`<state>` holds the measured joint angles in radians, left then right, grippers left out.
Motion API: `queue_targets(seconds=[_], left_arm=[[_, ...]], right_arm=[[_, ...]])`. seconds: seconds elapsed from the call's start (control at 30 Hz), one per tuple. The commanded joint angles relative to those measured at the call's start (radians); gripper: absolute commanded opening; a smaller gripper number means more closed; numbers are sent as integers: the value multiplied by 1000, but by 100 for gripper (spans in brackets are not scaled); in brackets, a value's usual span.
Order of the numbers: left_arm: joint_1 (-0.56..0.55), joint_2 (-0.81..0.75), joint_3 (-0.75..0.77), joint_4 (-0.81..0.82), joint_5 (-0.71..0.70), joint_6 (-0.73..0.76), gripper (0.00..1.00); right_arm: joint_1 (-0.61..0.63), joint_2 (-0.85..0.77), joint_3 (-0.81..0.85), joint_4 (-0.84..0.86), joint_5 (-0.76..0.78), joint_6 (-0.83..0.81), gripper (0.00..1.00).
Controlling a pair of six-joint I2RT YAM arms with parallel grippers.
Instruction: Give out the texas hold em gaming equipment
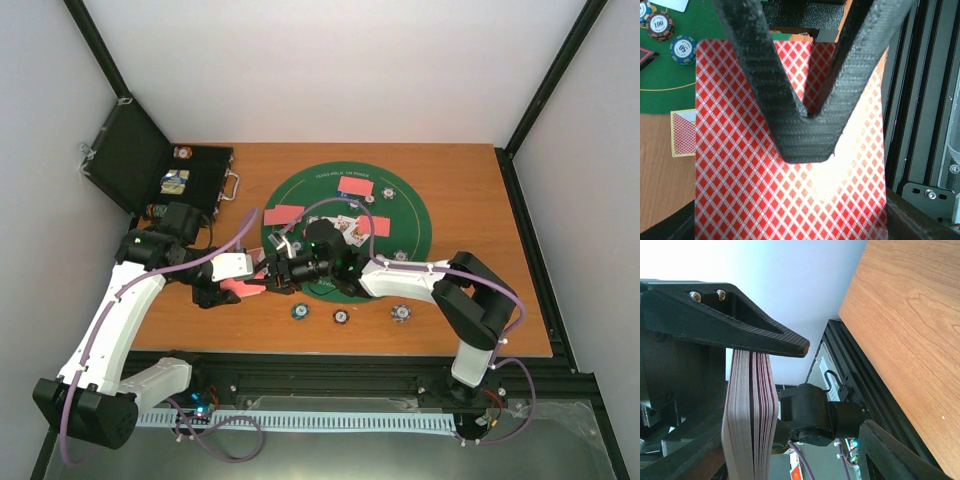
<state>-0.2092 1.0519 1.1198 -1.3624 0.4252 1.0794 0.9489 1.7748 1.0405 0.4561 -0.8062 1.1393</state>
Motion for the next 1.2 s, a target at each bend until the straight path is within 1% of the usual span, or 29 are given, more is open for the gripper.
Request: queue_targets(seconds=[0.0,0.07,0.17,0.23,0.27,0.3,0.4,0.43,0.57,0.67,0.73,0.93,1.1,1.17], left_arm=[[4,-5,51,-9,27,1,22],[4,-5,49,-6,23,2,22],[4,-7,43,-6,18,3,22],[4,-7,39,-4,17,5,22],[4,-8,38,-4,18,5,22],[4,-8,38,-4,20,5,22],[4,-11,33,1,21,4,22],[4,-12,30,3,20,5,22],[4,-13,24,5,10,9,22],[4,-13,24,6,8,10,22],[4,-11,26,4,8,9,22],[4,-16,16,5,-7,17,22],[4,-16,18,6,-6,15,22],[4,-13,20,6,-9,15,22]], right_arm=[[-19,-24,-31,-52,-3,-34,62],[-23,-36,-40,-57,-3,-35,58],[-33,-67,-55,-72,6,-41,51],[-39,-89,-54,-105,22,-58,47],[-44,-98,-49,-152,36,-69,44],[-48,-104,-50,-160,38,-72,40],[-56,-114,-55,-141,22,-52,34],[-56,-120,-54,-140,22,-51,31],[-58,-152,-53,-138,27,-40,12],[-63,-166,-52,-160,29,-44,5],[-70,-176,-53,-185,30,-53,3],[-124,-240,-92,-227,26,-75,3],[-251,-314,-134,-294,-6,-116,3],[-309,-334,-138,-356,-16,-156,3]])
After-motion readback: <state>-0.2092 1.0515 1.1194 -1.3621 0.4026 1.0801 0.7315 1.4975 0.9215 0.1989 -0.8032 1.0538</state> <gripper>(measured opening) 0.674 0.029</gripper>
